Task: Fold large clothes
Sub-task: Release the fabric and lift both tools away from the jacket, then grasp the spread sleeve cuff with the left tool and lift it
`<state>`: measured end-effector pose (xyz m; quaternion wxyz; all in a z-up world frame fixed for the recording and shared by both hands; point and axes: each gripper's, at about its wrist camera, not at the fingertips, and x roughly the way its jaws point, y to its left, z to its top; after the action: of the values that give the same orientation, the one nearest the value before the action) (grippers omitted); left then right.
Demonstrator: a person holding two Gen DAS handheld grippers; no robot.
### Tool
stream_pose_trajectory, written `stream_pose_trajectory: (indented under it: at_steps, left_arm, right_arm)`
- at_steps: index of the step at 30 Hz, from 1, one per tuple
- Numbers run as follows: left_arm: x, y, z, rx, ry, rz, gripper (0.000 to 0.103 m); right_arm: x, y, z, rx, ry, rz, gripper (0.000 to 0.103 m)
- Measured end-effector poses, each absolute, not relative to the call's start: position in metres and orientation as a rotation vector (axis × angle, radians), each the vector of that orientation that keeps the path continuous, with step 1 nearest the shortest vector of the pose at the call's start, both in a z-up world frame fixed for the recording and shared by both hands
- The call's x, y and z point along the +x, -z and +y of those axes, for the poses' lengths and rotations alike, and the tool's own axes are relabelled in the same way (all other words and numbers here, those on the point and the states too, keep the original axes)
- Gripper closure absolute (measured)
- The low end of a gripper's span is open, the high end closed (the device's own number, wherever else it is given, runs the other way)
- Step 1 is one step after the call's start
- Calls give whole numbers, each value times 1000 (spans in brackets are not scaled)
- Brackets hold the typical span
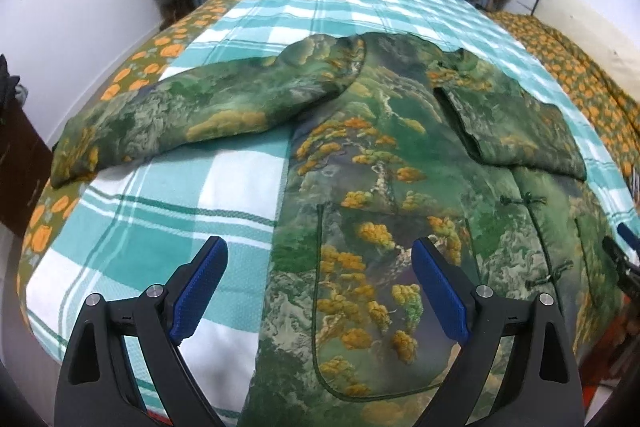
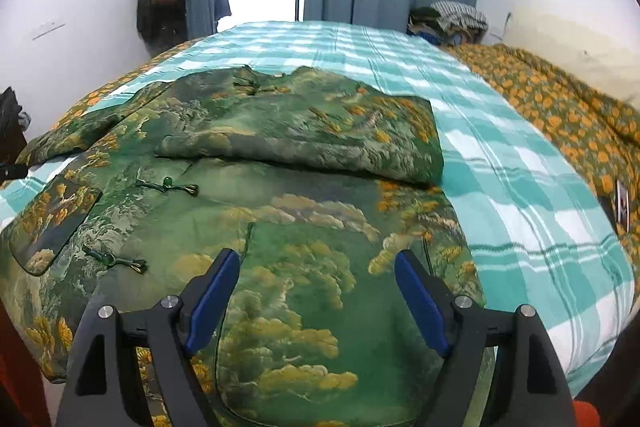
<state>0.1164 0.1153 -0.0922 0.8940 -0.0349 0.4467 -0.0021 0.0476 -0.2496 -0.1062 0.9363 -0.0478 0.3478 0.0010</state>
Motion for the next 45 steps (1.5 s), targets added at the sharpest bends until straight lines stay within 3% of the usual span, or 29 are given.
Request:
stream_pose_trajectory:
  at_steps: [18, 45]
  left_arm:
    - [117, 104, 111, -66, -11, 968, 9]
    - [129, 117, 166, -245, -110, 1011, 9]
  right_arm:
    - [48, 114, -253, -118, -2, 709, 21]
    - [55, 116, -244, -118, -19, 707, 21]
